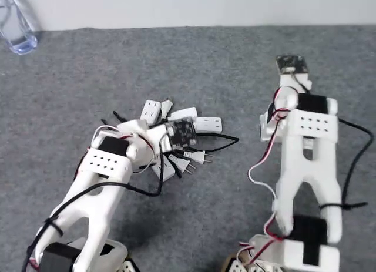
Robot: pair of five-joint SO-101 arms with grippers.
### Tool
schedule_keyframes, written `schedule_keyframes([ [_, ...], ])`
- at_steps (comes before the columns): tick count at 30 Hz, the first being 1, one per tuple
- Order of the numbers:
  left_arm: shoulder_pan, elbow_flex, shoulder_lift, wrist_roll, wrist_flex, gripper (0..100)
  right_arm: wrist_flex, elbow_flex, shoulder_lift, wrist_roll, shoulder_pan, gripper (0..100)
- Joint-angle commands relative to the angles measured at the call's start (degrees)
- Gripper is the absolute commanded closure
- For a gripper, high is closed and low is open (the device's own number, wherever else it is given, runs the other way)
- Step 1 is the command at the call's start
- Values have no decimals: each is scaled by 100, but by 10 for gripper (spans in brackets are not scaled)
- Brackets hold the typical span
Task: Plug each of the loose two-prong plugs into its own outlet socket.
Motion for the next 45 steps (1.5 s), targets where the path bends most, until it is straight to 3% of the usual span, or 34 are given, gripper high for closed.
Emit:
schedule_keyframes([
  [1, 53, -505, 185, -387, 123, 822, -549, 97, 303, -97, 75, 641],
  [7, 53, -2149, 1952, -422, 686, 822, -1068, 114, 1007, -97, 22, 641],
  [14, -97, -4066, 3736, -431, 2084, 822, -1692, 114, 1516, -53, 40, 641],
  [23, -105, -4699, 4431, -440, 2541, 852, -2018, 149, 1596, -70, 40, 641],
  [28, -26, -4716, 4440, -440, 2611, 981, -2193, 273, 1604, -88, 31, 641],
  [37, -114, -4769, 3525, -413, 2954, 987, -2396, 413, 1604, -88, -84, 641],
  [45, -1653, -5051, 1793, -176, 3095, 988, -2519, 554, 1604, -53, -154, 641],
])
